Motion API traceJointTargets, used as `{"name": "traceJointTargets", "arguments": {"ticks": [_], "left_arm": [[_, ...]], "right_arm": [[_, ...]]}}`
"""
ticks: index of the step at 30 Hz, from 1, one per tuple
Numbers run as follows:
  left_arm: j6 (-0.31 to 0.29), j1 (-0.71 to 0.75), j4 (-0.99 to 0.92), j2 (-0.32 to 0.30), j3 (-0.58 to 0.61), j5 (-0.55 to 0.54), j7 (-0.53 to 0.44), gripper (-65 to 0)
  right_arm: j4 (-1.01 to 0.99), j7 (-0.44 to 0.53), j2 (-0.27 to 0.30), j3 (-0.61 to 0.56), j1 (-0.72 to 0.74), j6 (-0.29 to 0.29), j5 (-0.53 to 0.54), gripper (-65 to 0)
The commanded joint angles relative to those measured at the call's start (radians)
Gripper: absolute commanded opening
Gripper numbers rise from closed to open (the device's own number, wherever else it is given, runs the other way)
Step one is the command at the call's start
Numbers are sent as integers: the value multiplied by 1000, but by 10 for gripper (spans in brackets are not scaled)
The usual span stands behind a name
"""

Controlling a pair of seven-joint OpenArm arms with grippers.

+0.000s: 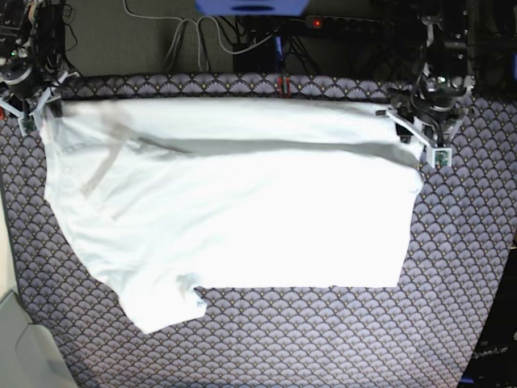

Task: Fold the T-shirt properly
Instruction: 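Drag the folded edge back toward the robot with both grippers, flattening the shirt, then release the shirt edge and move the right gripper onto the shirt body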

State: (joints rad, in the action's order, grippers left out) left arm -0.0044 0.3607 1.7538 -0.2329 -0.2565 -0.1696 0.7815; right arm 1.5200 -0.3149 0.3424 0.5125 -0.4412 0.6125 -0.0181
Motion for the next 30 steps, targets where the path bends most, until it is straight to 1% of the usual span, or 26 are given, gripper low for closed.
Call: {"name": "traceJointTargets", "arguments": {"ticks": [1,2,4,7,11,14,16,18,19,21,22,23,24,25,26,28,30], "left_arm": [[-1,-1,13,-10,-5,-2,-21,-317],[-1,-1,13,-10,-5,-2,-21,-305],[-1,-1,13,-10,-5,-2,-21,-293],[-1,4,16,-10,-7,-2,-21,-291],[-1,18,54,-10,-13,-2,-30,-293],[-1,30,107,-10,-13,-2,-33,-301],[-1,30,148,-9,-13,-2,-33,-341],[-1,30,174,5,-11,-2,-33,-414],[-1,27,180,14,-13,-2,-33,-465],[-1,21,177,27,-7,0,-32,-593],[-1,18,173,30,-5,0,-27,-647],[-1,10,160,42,0,-2,-24,-650],[-1,4,142,51,13,6,-21,-640],[-1,-1,120,54,24,6,-21,-629],[-1,-1,102,54,36,6,-21,-633],[-1,-1,67,51,72,6,-30,-649],[-1,-2,39,51,93,6,-32,-646]], "right_arm": [[21,15,22,15,0,-13,10,-319],[21,15,22,15,0,-13,10,-297],[21,15,22,15,-5,-13,10,-280],[49,16,21,15,-25,-13,10,-280],[139,23,16,16,-57,-13,10,-281],[204,23,-6,18,-61,-13,10,-296],[242,23,-22,27,-61,-13,10,-341],[268,23,-39,27,-58,-13,10,-399],[279,23,-44,25,-58,-13,10,-437],[293,18,-64,21,-58,-13,10,-532],[293,18,-76,16,-54,-13,10,-574],[293,16,-93,4,-40,-13,8,-622],[290,16,-107,-4,-31,-13,5,-650],[288,16,-116,-10,-29,-13,5,-650],[288,16,-125,-21,-29,-13,5,-640],[287,16,-138,-58,-31,-13,5,-643],[287,15,-138,-94,-29,-13,5,-643]]}}
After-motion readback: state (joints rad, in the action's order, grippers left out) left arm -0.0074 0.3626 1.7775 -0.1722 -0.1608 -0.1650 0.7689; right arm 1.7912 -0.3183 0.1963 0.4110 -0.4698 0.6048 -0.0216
